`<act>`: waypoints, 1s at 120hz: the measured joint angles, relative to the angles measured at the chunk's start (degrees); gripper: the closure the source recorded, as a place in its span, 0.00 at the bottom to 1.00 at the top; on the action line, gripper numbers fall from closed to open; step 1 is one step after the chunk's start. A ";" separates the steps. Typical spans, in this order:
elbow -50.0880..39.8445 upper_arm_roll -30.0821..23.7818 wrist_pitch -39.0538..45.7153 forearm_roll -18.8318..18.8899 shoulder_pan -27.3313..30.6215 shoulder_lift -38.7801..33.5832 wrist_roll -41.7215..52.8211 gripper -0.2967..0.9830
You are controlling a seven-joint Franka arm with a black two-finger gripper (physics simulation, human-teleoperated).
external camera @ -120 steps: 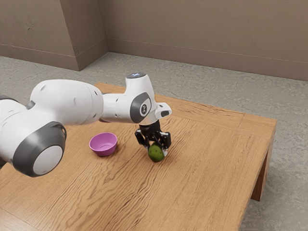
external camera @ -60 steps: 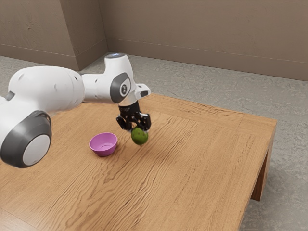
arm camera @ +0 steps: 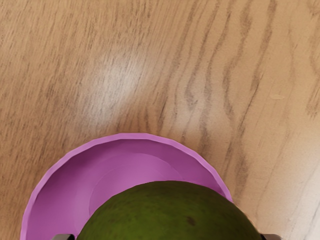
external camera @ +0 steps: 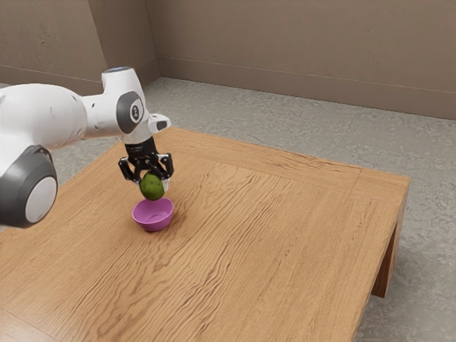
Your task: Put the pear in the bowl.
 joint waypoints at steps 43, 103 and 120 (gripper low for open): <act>0.63 -0.21 -0.19 -0.58 1.23 1.42 3.18 0.42; 1.83 -0.55 -5.02 4.24 -0.38 -11.91 5.23 0.26; 1.74 -1.74 -13.59 15.36 -4.12 -31.33 4.26 0.25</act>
